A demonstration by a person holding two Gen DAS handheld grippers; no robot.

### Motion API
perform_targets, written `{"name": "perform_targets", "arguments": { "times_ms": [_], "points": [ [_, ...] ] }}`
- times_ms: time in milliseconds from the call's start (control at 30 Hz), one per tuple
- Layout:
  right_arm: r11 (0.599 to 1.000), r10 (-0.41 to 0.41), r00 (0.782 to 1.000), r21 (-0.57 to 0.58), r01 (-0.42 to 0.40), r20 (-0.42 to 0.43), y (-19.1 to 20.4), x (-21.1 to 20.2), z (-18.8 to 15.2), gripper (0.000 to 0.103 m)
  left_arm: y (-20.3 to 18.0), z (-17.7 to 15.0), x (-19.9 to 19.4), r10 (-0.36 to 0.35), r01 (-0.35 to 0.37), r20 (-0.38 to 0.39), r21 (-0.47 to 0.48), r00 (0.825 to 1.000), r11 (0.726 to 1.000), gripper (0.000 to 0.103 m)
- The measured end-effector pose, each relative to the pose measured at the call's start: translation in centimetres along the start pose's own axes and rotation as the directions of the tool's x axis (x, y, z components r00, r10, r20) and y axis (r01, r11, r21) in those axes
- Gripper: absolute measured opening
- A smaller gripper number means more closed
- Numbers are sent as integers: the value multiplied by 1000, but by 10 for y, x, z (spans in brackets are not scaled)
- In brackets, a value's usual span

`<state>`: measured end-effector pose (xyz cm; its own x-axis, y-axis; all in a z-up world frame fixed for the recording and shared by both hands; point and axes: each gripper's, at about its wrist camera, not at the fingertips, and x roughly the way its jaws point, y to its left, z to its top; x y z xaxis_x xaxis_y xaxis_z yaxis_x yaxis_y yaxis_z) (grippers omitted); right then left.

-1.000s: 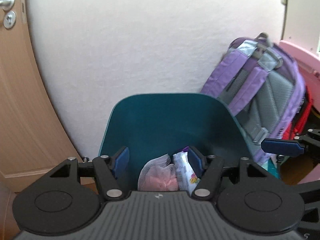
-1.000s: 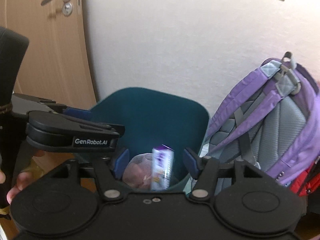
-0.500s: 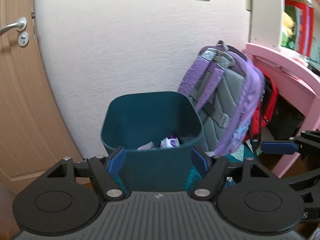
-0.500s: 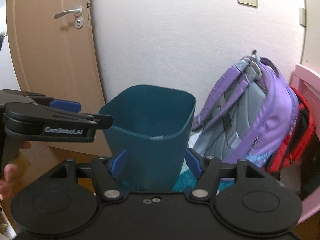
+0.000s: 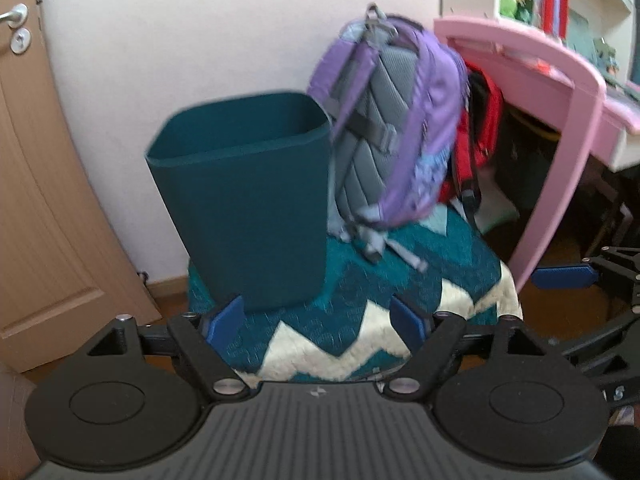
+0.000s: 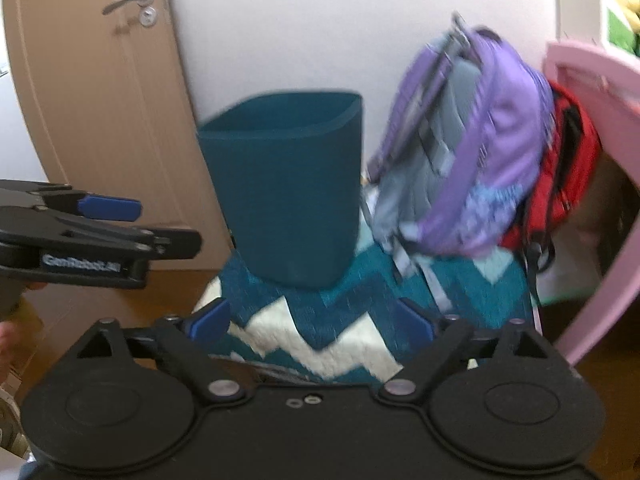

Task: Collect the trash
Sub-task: 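Lower both tools back down toward the remaining trash on the floor, then close left gripper on yellow milk carton while right grips purple candy wrappers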

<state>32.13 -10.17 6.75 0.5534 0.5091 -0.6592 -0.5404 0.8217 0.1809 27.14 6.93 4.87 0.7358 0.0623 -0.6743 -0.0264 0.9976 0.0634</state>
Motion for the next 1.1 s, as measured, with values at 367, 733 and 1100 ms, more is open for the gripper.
{"name": "perform_targets", "arguments": {
  "times_ms": [367, 733, 1100],
  "points": [
    [980, -90, 987, 166, 111, -131, -48, 68, -100, 93, -23, -77, 86, -106, 112, -143, 37, 984, 993, 87],
    [933, -156, 942, 269, 240, -298, -111, 164, -176, 93, -53, -150, 209, -182, 244, -364, 132, 914, 961, 92],
    [834, -176, 890, 416, 362, -421, -188, 266, -245, 93, -98, -221, 319, -232, 367, -470, 218, 852, 904, 92]
  ]
}}
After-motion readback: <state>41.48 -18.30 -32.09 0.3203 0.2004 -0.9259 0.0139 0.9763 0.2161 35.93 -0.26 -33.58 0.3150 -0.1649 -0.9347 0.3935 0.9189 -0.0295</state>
